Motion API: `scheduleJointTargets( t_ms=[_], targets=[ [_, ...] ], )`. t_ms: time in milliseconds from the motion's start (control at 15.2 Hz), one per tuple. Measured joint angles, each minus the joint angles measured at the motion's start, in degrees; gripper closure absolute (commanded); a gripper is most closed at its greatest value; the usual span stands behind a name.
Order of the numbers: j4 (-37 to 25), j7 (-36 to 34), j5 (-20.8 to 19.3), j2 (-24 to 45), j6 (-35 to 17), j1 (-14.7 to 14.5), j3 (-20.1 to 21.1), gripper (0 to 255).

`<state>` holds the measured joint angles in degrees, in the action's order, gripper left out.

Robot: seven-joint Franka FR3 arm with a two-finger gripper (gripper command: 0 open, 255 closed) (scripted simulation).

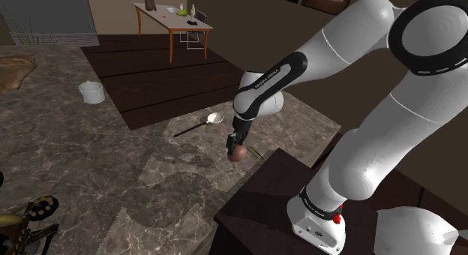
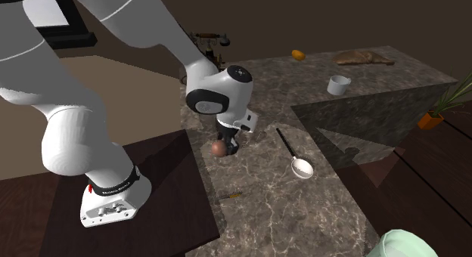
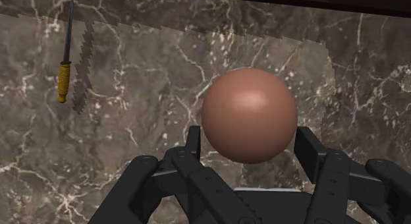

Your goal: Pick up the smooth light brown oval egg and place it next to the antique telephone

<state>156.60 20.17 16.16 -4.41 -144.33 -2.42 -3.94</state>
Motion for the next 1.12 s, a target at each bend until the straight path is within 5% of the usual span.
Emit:
scheduleJointTargets(
  t_ms=[1122],
  targets=[
    [-3.1,-5.5,-5.4,-13.3,15.9,1.6,0.3,255]
  ],
)
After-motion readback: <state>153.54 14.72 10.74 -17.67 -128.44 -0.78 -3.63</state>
